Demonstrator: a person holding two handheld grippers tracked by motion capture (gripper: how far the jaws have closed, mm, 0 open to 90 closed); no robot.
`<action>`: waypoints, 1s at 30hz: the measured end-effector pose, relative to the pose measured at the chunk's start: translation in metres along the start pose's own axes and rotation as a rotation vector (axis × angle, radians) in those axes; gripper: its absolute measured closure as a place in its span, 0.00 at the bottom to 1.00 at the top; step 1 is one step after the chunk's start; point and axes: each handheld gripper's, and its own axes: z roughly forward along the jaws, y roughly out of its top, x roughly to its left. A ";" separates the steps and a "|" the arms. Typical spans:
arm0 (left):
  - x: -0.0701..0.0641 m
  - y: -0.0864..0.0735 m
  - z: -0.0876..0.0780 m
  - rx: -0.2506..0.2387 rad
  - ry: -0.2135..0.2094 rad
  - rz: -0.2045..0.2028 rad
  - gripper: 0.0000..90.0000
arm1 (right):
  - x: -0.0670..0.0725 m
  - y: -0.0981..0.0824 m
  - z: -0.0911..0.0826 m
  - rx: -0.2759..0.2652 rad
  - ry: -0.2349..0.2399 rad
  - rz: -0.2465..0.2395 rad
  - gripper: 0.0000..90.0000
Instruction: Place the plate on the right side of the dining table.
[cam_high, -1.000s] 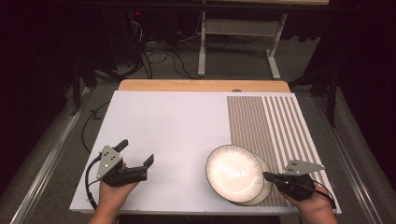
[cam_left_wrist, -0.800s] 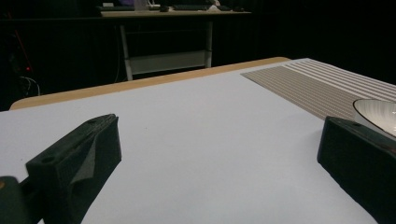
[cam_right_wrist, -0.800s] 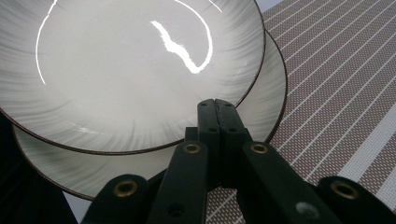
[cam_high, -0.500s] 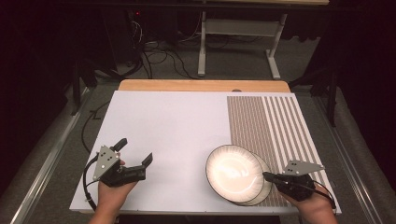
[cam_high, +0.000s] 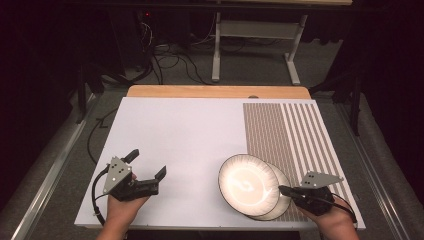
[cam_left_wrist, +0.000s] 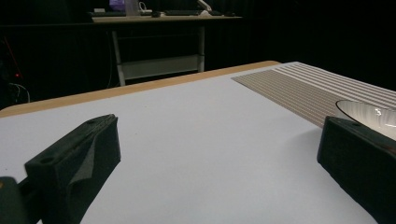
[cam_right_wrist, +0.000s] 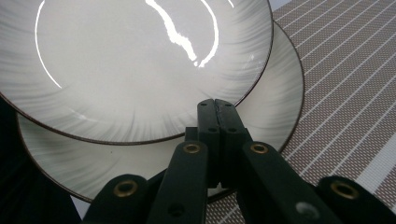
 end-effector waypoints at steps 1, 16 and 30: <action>0.000 0.000 0.000 0.003 -0.004 0.003 0.00 | 0.002 0.001 0.002 0.001 0.001 -0.006 1.00; -0.024 0.015 0.015 0.039 -0.072 0.018 0.00 | 0.006 0.005 0.008 0.014 0.009 -0.010 1.00; -0.082 0.021 0.060 0.103 -0.247 -0.006 0.00 | 0.006 0.005 0.009 0.017 0.001 -0.012 1.00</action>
